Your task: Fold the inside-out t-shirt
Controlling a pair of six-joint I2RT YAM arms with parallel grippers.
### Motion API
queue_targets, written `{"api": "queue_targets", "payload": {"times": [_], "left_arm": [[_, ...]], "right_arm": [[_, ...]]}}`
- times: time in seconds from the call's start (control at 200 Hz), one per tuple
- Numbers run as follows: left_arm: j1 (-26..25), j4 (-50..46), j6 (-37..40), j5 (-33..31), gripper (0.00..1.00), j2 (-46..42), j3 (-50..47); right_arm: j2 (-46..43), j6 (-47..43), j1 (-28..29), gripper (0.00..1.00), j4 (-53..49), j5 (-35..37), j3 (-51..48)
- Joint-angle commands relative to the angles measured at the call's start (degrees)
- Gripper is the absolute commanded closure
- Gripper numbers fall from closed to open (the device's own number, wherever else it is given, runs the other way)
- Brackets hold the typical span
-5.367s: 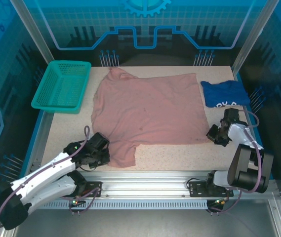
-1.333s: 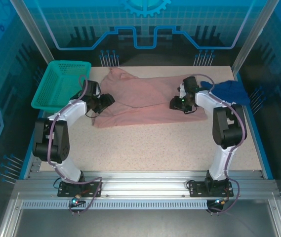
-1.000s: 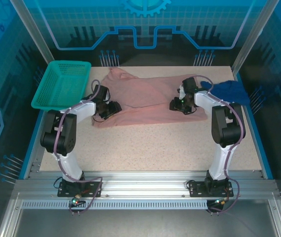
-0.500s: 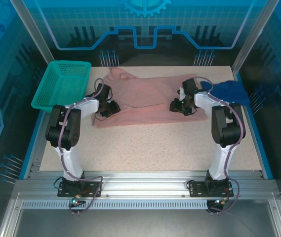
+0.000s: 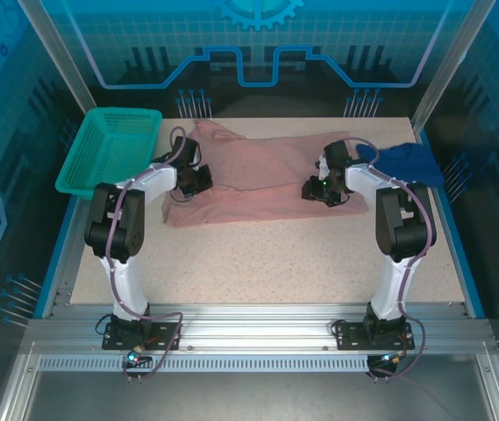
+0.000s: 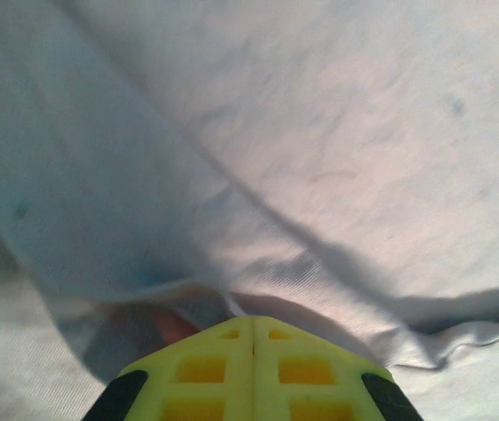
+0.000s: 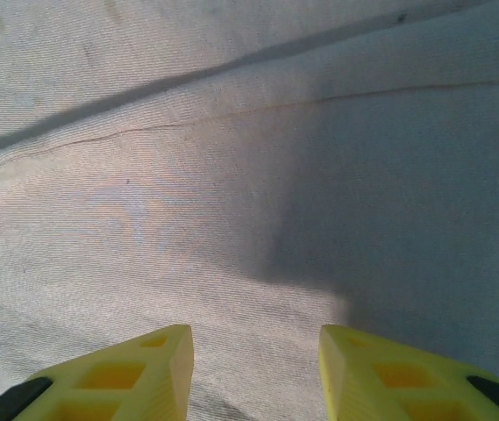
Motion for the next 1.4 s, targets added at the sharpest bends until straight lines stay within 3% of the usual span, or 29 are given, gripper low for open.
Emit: {"api": "queue_targets", "payload": {"times": [0.0,0.135,0.315,0.495,0.59,0.795,0.91,1.396], "left_arm": [[-0.41,-1.89,2.86,-1.67,1.00,1.25,5.58],[-0.65,-2.11,3.63,-1.50,1.00,6.69,13.64],[-1.91,-5.74,3.47,2.81,0.76,18.10,30.75],[-1.69,-8.93,6.38,2.95,0.54,17.67,36.49],[-1.17,-8.33,6.55,0.83,0.50,12.29,29.92],[1.21,3.18,0.93,0.26,0.46,-5.89,0.33],[2.34,6.06,-0.02,-0.20,0.44,-12.00,-11.29],[5.65,8.08,-0.76,-1.16,0.44,-18.69,-31.53]], "right_arm": [[-0.95,-0.22,-0.79,0.58,-0.34,0.76,-0.47],[-1.10,-0.23,-0.77,0.58,-0.38,0.70,-0.42],[-1.88,-0.31,-0.83,0.58,-0.47,0.95,-1.12],[-2.95,-0.67,-1.45,0.57,-0.54,2.12,-2.16],[-2.95,-0.80,-2.47,0.57,-0.68,2.81,-2.15],[-3.94,-2.89,-4.93,0.57,-3.34,5.68,-2.19],[-4.79,-4.08,-7.02,0.57,-4.57,6.47,-3.27],[-2.46,-6.73,-10.19,0.57,-15.41,17.16,-5.04]]}}
